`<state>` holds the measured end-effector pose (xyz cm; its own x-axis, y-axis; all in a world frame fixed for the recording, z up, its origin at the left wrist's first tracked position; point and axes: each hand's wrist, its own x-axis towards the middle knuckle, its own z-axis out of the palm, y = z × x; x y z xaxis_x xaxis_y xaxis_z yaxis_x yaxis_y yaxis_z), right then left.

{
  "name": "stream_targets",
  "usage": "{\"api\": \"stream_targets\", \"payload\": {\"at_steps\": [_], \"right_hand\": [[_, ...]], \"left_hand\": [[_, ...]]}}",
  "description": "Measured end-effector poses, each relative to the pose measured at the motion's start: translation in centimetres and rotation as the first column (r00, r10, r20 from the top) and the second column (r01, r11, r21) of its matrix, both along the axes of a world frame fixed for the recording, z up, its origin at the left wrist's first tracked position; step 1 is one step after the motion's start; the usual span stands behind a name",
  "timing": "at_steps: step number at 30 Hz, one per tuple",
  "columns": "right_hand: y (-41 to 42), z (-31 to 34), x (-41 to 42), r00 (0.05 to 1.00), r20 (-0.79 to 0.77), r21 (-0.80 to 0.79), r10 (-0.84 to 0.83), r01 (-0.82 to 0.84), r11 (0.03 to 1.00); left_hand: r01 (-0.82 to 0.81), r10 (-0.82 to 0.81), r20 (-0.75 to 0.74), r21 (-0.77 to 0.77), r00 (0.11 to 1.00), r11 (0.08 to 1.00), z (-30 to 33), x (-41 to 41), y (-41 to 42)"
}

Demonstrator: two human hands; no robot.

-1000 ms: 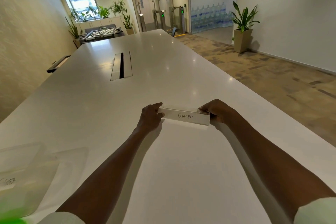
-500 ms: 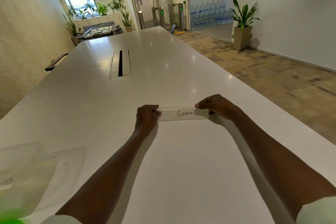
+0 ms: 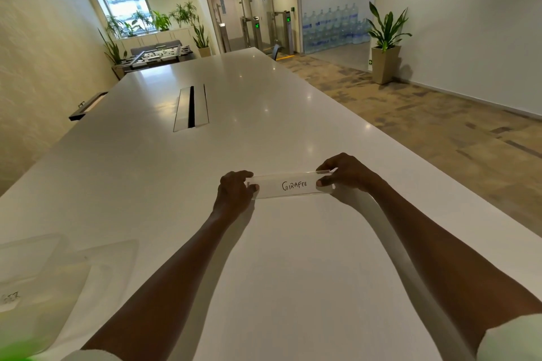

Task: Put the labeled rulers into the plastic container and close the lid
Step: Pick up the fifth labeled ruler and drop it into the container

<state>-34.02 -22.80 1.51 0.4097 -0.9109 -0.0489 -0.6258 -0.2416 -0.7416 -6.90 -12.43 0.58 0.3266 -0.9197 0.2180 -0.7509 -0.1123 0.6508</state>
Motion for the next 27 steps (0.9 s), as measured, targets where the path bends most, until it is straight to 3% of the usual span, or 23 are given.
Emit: {"api": "stream_targets", "payload": {"at_steps": [5, 13, 27], "right_hand": [[-0.1, 0.4, 0.2, 0.992, -0.121, -0.112, 0.033, -0.047, 0.993], [0.1, 1.3, 1.3, 0.926, -0.375, -0.245, 0.049, -0.149, 0.958], [1.4, 1.8, 1.5, 0.926, -0.377, -0.299, -0.028, -0.093, 0.950]], "left_hand": [[0.033, -0.034, 0.093, 0.015, 0.995, 0.999, 0.4, 0.2, -0.3], [0.070, -0.099, 0.184, 0.160, 0.978, 0.985, 0.4, 1.1, -1.1], [0.115, -0.149, 0.310, 0.125, 0.939, 0.985, 1.7, 1.7, -1.8]]}}
